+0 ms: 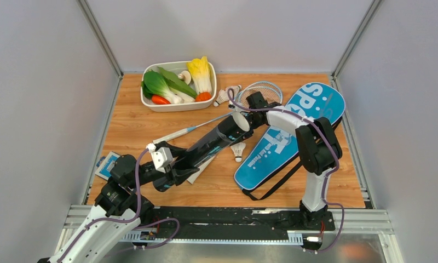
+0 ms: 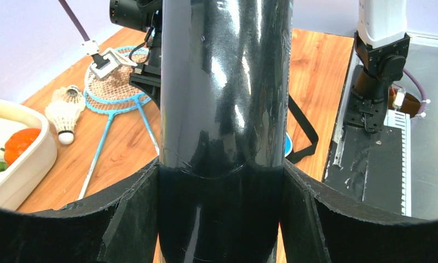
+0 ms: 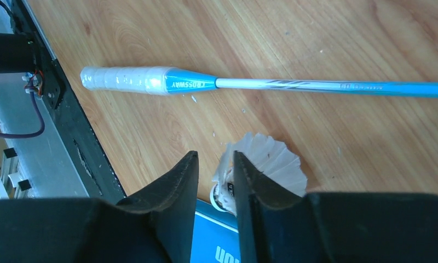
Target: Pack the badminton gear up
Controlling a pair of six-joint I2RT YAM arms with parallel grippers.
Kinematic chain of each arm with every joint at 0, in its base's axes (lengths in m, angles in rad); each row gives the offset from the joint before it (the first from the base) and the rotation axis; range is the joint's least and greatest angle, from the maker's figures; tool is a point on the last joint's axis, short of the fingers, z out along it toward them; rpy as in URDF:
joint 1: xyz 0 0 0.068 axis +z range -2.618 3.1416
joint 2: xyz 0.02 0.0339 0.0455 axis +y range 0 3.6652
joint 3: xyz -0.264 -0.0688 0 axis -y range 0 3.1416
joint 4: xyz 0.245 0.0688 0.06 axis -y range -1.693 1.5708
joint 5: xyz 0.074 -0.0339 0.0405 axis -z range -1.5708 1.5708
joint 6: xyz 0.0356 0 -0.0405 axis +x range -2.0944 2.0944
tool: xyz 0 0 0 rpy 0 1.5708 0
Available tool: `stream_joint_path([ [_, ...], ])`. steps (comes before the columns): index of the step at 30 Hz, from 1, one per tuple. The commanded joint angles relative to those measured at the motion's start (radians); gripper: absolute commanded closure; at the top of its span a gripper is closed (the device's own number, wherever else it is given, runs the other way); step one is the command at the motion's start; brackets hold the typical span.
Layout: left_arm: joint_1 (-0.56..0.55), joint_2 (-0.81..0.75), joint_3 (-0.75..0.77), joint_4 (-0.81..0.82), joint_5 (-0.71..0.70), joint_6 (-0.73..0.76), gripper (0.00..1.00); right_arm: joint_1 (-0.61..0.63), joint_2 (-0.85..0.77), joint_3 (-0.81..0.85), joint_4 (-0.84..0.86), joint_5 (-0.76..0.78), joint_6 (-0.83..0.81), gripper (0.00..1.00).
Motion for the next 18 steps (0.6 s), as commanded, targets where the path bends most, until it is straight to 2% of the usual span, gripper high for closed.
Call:
stream_joint_path([
  [1,-0.002,0.001,0.007,0.069,-0.017,-0.002,0.71,-0.004,-0.056,0.009,-0.023,0.012,-0.03,0.72],
  [4,-0.002,0.005,0.011,0.053,-0.057,0.01,0.72,-0.004,-0.089,-0.007,-0.042,0.03,-0.021,0.78],
  [10,-0.002,0.006,0.01,0.05,-0.073,0.014,0.72,-0.004,-0.171,-0.063,-0.059,0.077,0.013,0.79],
  [16,-0.002,0.013,0.014,0.047,-0.074,0.015,0.72,-0.004,-0.237,-0.082,-0.077,0.089,0.018,1.0],
  [18,-0.002,0.013,0.015,0.046,-0.074,0.014,0.72,-0.004,-0.257,-0.086,-0.078,0.095,0.023,1.0],
])
